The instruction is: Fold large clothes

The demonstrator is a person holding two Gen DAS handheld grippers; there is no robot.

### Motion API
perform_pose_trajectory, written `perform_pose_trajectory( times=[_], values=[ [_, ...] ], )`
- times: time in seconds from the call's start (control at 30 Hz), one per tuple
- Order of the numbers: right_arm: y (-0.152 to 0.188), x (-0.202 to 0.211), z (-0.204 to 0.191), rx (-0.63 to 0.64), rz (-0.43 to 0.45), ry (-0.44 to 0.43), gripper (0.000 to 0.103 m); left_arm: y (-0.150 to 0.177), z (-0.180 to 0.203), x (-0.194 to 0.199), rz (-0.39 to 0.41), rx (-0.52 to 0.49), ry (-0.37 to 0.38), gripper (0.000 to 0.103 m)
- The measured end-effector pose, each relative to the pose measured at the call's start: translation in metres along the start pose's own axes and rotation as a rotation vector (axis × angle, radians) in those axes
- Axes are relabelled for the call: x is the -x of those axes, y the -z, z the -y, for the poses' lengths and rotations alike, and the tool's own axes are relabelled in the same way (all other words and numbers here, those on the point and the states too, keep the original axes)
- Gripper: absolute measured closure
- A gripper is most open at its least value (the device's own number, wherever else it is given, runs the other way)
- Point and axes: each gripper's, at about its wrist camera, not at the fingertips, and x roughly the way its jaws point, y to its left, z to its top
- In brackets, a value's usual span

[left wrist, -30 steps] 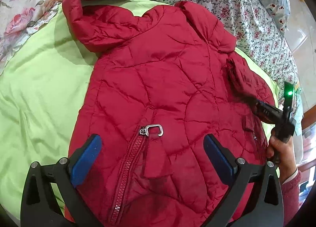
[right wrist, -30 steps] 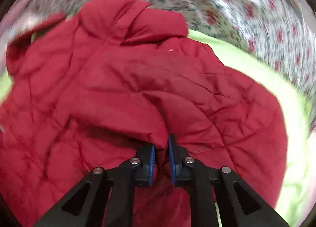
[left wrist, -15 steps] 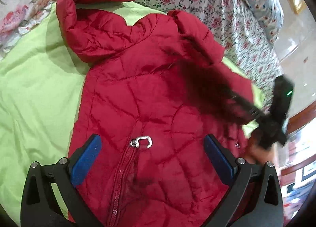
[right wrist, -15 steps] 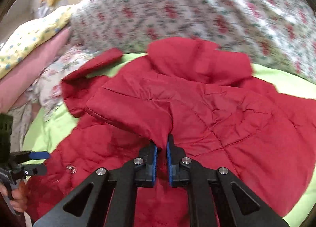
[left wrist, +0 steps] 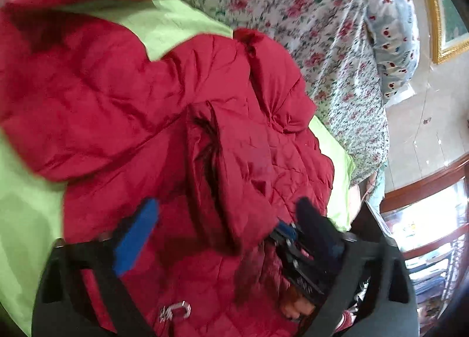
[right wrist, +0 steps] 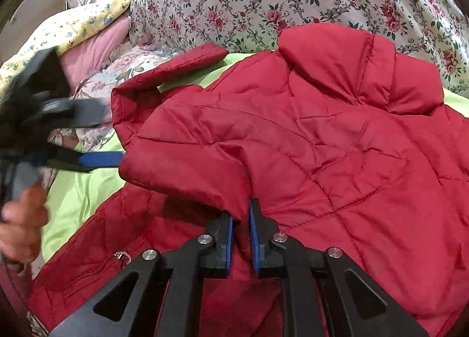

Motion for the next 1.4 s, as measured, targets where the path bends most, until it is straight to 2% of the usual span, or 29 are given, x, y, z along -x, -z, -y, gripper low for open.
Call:
perform_pose_trajectory(
  times=[0.03, 0.1, 0.13, 0.17, 0.2, 0.27, 0.37, 0.47, 0.53, 0.6, 0.67, 0.73, 0.83, 0.87, 0.97, 1.07, 1.13, 1.17, 1.27, 1.33, 1.4],
  values=[
    [0.0, 0.0, 0.0, 0.0, -0.001, -0.001, 0.09, -0.002, 0.0, -0.006, -0.016, -0.001, 0.006, 0.032],
    [0.001, 0.0, 0.0, -0.001, -0.002, 0.0, 0.088, -0.004, 0.004, -0.019, -0.051, -0.026, -0.001, 0.059],
    [0.0, -0.002, -0.002, 0.001, -0.001, 0.002, 0.088, -0.005, 0.006, -0.023, -0.057, -0.038, -0.017, 0.066],
    [0.0, -0.002, -0.003, 0.004, 0.0, 0.005, 0.087, -0.006, 0.006, -0.024, -0.056, -0.045, -0.025, 0.079],
    [0.0, -0.001, -0.004, 0.008, -0.004, 0.008, 0.084, -0.006, 0.005, -0.024, -0.053, -0.048, -0.026, 0.085],
    [0.003, 0.002, -0.004, 0.011, -0.013, 0.007, 0.078, -0.008, 0.001, -0.019, -0.037, -0.051, -0.017, 0.09],
    [0.013, 0.022, 0.005, -0.014, -0.003, 0.007, 0.067, -0.008, 0.0, -0.01, -0.006, -0.093, -0.059, 0.091],
    [0.017, 0.05, 0.025, -0.085, 0.043, 0.058, 0.067, -0.006, 0.01, -0.01, 0.04, -0.185, -0.16, 0.091],
    [0.015, 0.072, 0.049, -0.155, 0.096, 0.113, 0.067, -0.003, 0.018, -0.014, 0.063, -0.265, -0.251, 0.091],
    [0.013, 0.09, 0.078, -0.223, 0.143, 0.208, 0.057, 0.001, 0.021, -0.022, 0.063, -0.309, -0.308, 0.091],
    [0.013, 0.095, 0.105, -0.282, 0.141, 0.274, 0.051, 0.005, 0.021, -0.03, 0.068, -0.34, -0.349, 0.091],
    [0.014, 0.09, 0.122, -0.322, 0.116, 0.305, 0.051, 0.007, 0.017, -0.033, 0.069, -0.335, -0.358, 0.089],
    [0.022, 0.069, 0.143, -0.369, 0.042, 0.313, 0.053, 0.008, 0.011, -0.027, 0.076, -0.303, -0.359, 0.078],
    [0.025, 0.063, 0.145, -0.371, 0.024, 0.315, 0.053, 0.01, 0.012, -0.021, 0.093, -0.299, -0.37, 0.074],
    [0.029, 0.052, 0.143, -0.344, 0.001, 0.345, 0.052, 0.018, 0.027, 0.004, 0.182, -0.328, -0.399, 0.074],
    [0.033, 0.049, 0.141, -0.343, -0.006, 0.349, 0.048, 0.026, 0.047, 0.022, 0.226, -0.37, -0.327, 0.074],
    [0.034, 0.046, 0.142, -0.342, -0.01, 0.354, 0.046, 0.029, 0.059, 0.019, 0.207, -0.397, -0.281, 0.074],
    [0.033, 0.044, 0.141, -0.336, -0.01, 0.361, 0.045, 0.03, 0.065, 0.01, 0.187, -0.417, -0.283, 0.074],
    [0.033, 0.044, 0.138, -0.32, -0.011, 0.371, 0.041, 0.029, 0.066, -0.021, 0.14, -0.446, -0.36, 0.074],
    [0.032, 0.044, 0.138, -0.321, -0.007, 0.369, 0.041, 0.025, 0.051, -0.041, 0.096, -0.42, -0.4, 0.075],
    [0.033, 0.045, 0.139, -0.328, 0.001, 0.359, 0.04, 0.025, 0.032, -0.054, 0.07, -0.38, -0.393, 0.082]
  ],
)
